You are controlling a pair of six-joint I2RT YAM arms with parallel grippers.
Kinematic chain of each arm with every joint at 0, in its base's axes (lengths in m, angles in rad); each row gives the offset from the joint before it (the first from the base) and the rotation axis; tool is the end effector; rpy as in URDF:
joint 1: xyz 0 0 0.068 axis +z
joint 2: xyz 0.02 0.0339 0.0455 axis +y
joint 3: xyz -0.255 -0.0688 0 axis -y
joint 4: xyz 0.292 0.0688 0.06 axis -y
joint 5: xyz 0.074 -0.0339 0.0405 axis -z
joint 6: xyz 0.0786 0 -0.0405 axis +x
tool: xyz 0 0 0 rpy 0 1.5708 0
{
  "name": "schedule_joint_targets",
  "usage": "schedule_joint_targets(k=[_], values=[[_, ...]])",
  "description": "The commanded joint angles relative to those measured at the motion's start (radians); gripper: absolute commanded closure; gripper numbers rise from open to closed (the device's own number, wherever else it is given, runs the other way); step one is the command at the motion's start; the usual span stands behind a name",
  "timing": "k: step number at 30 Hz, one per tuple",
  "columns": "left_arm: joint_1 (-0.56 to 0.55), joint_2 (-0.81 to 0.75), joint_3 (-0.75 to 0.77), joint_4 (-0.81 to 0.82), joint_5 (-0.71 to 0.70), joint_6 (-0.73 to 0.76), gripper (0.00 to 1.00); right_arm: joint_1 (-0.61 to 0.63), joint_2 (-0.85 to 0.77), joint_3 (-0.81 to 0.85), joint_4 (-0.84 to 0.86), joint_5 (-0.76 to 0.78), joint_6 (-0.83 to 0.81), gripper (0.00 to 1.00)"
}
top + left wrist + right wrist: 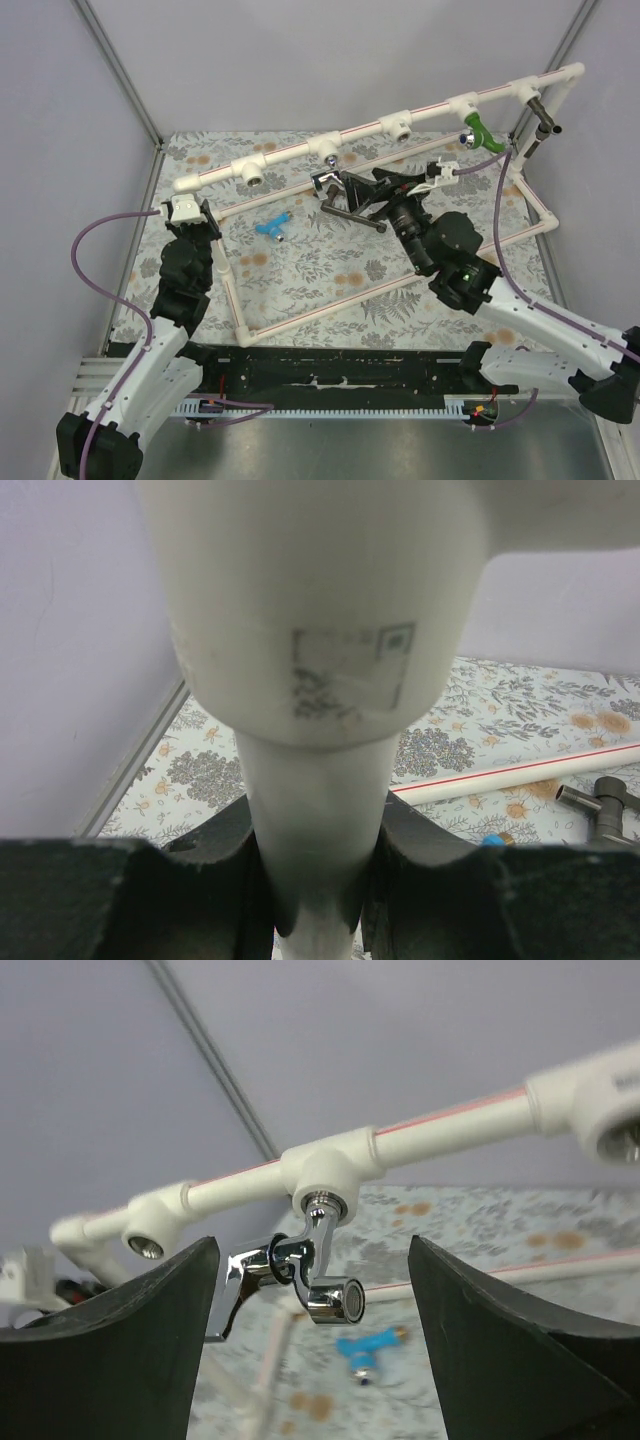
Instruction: Install the water faucets
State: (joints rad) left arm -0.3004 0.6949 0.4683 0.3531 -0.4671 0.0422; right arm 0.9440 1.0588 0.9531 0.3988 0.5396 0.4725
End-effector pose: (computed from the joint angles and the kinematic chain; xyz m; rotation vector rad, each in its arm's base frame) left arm 0.2638 -0.0447 0.2878 -0.1347 1.4529 0.1264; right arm 0.2246 0.2413 0.4055 0.1650 1.3608 0.8553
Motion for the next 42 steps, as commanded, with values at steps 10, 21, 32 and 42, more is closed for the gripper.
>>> schedule_joint_targets(k=[10,21,32,42], values=[[-0.016,0.008,0.013,0.043,0.041,-0.019,0.98,0.059,0.01,0.245,-0.643,-0.359,-1.697,0.1],[-0.016,0.012,0.015,0.043,0.036,-0.013,0.98,0.096,0.21,0.216,-0.246,-0.227,-1.965,0.21],[-0.017,0.008,0.013,0.047,0.027,-0.01,0.98,0.099,0.385,0.245,0.129,0.081,-1.529,0.58],[-0.017,0.003,0.01,0.052,0.015,-0.015,0.98,0.009,0.258,0.218,-0.099,0.35,0.032,1.0]])
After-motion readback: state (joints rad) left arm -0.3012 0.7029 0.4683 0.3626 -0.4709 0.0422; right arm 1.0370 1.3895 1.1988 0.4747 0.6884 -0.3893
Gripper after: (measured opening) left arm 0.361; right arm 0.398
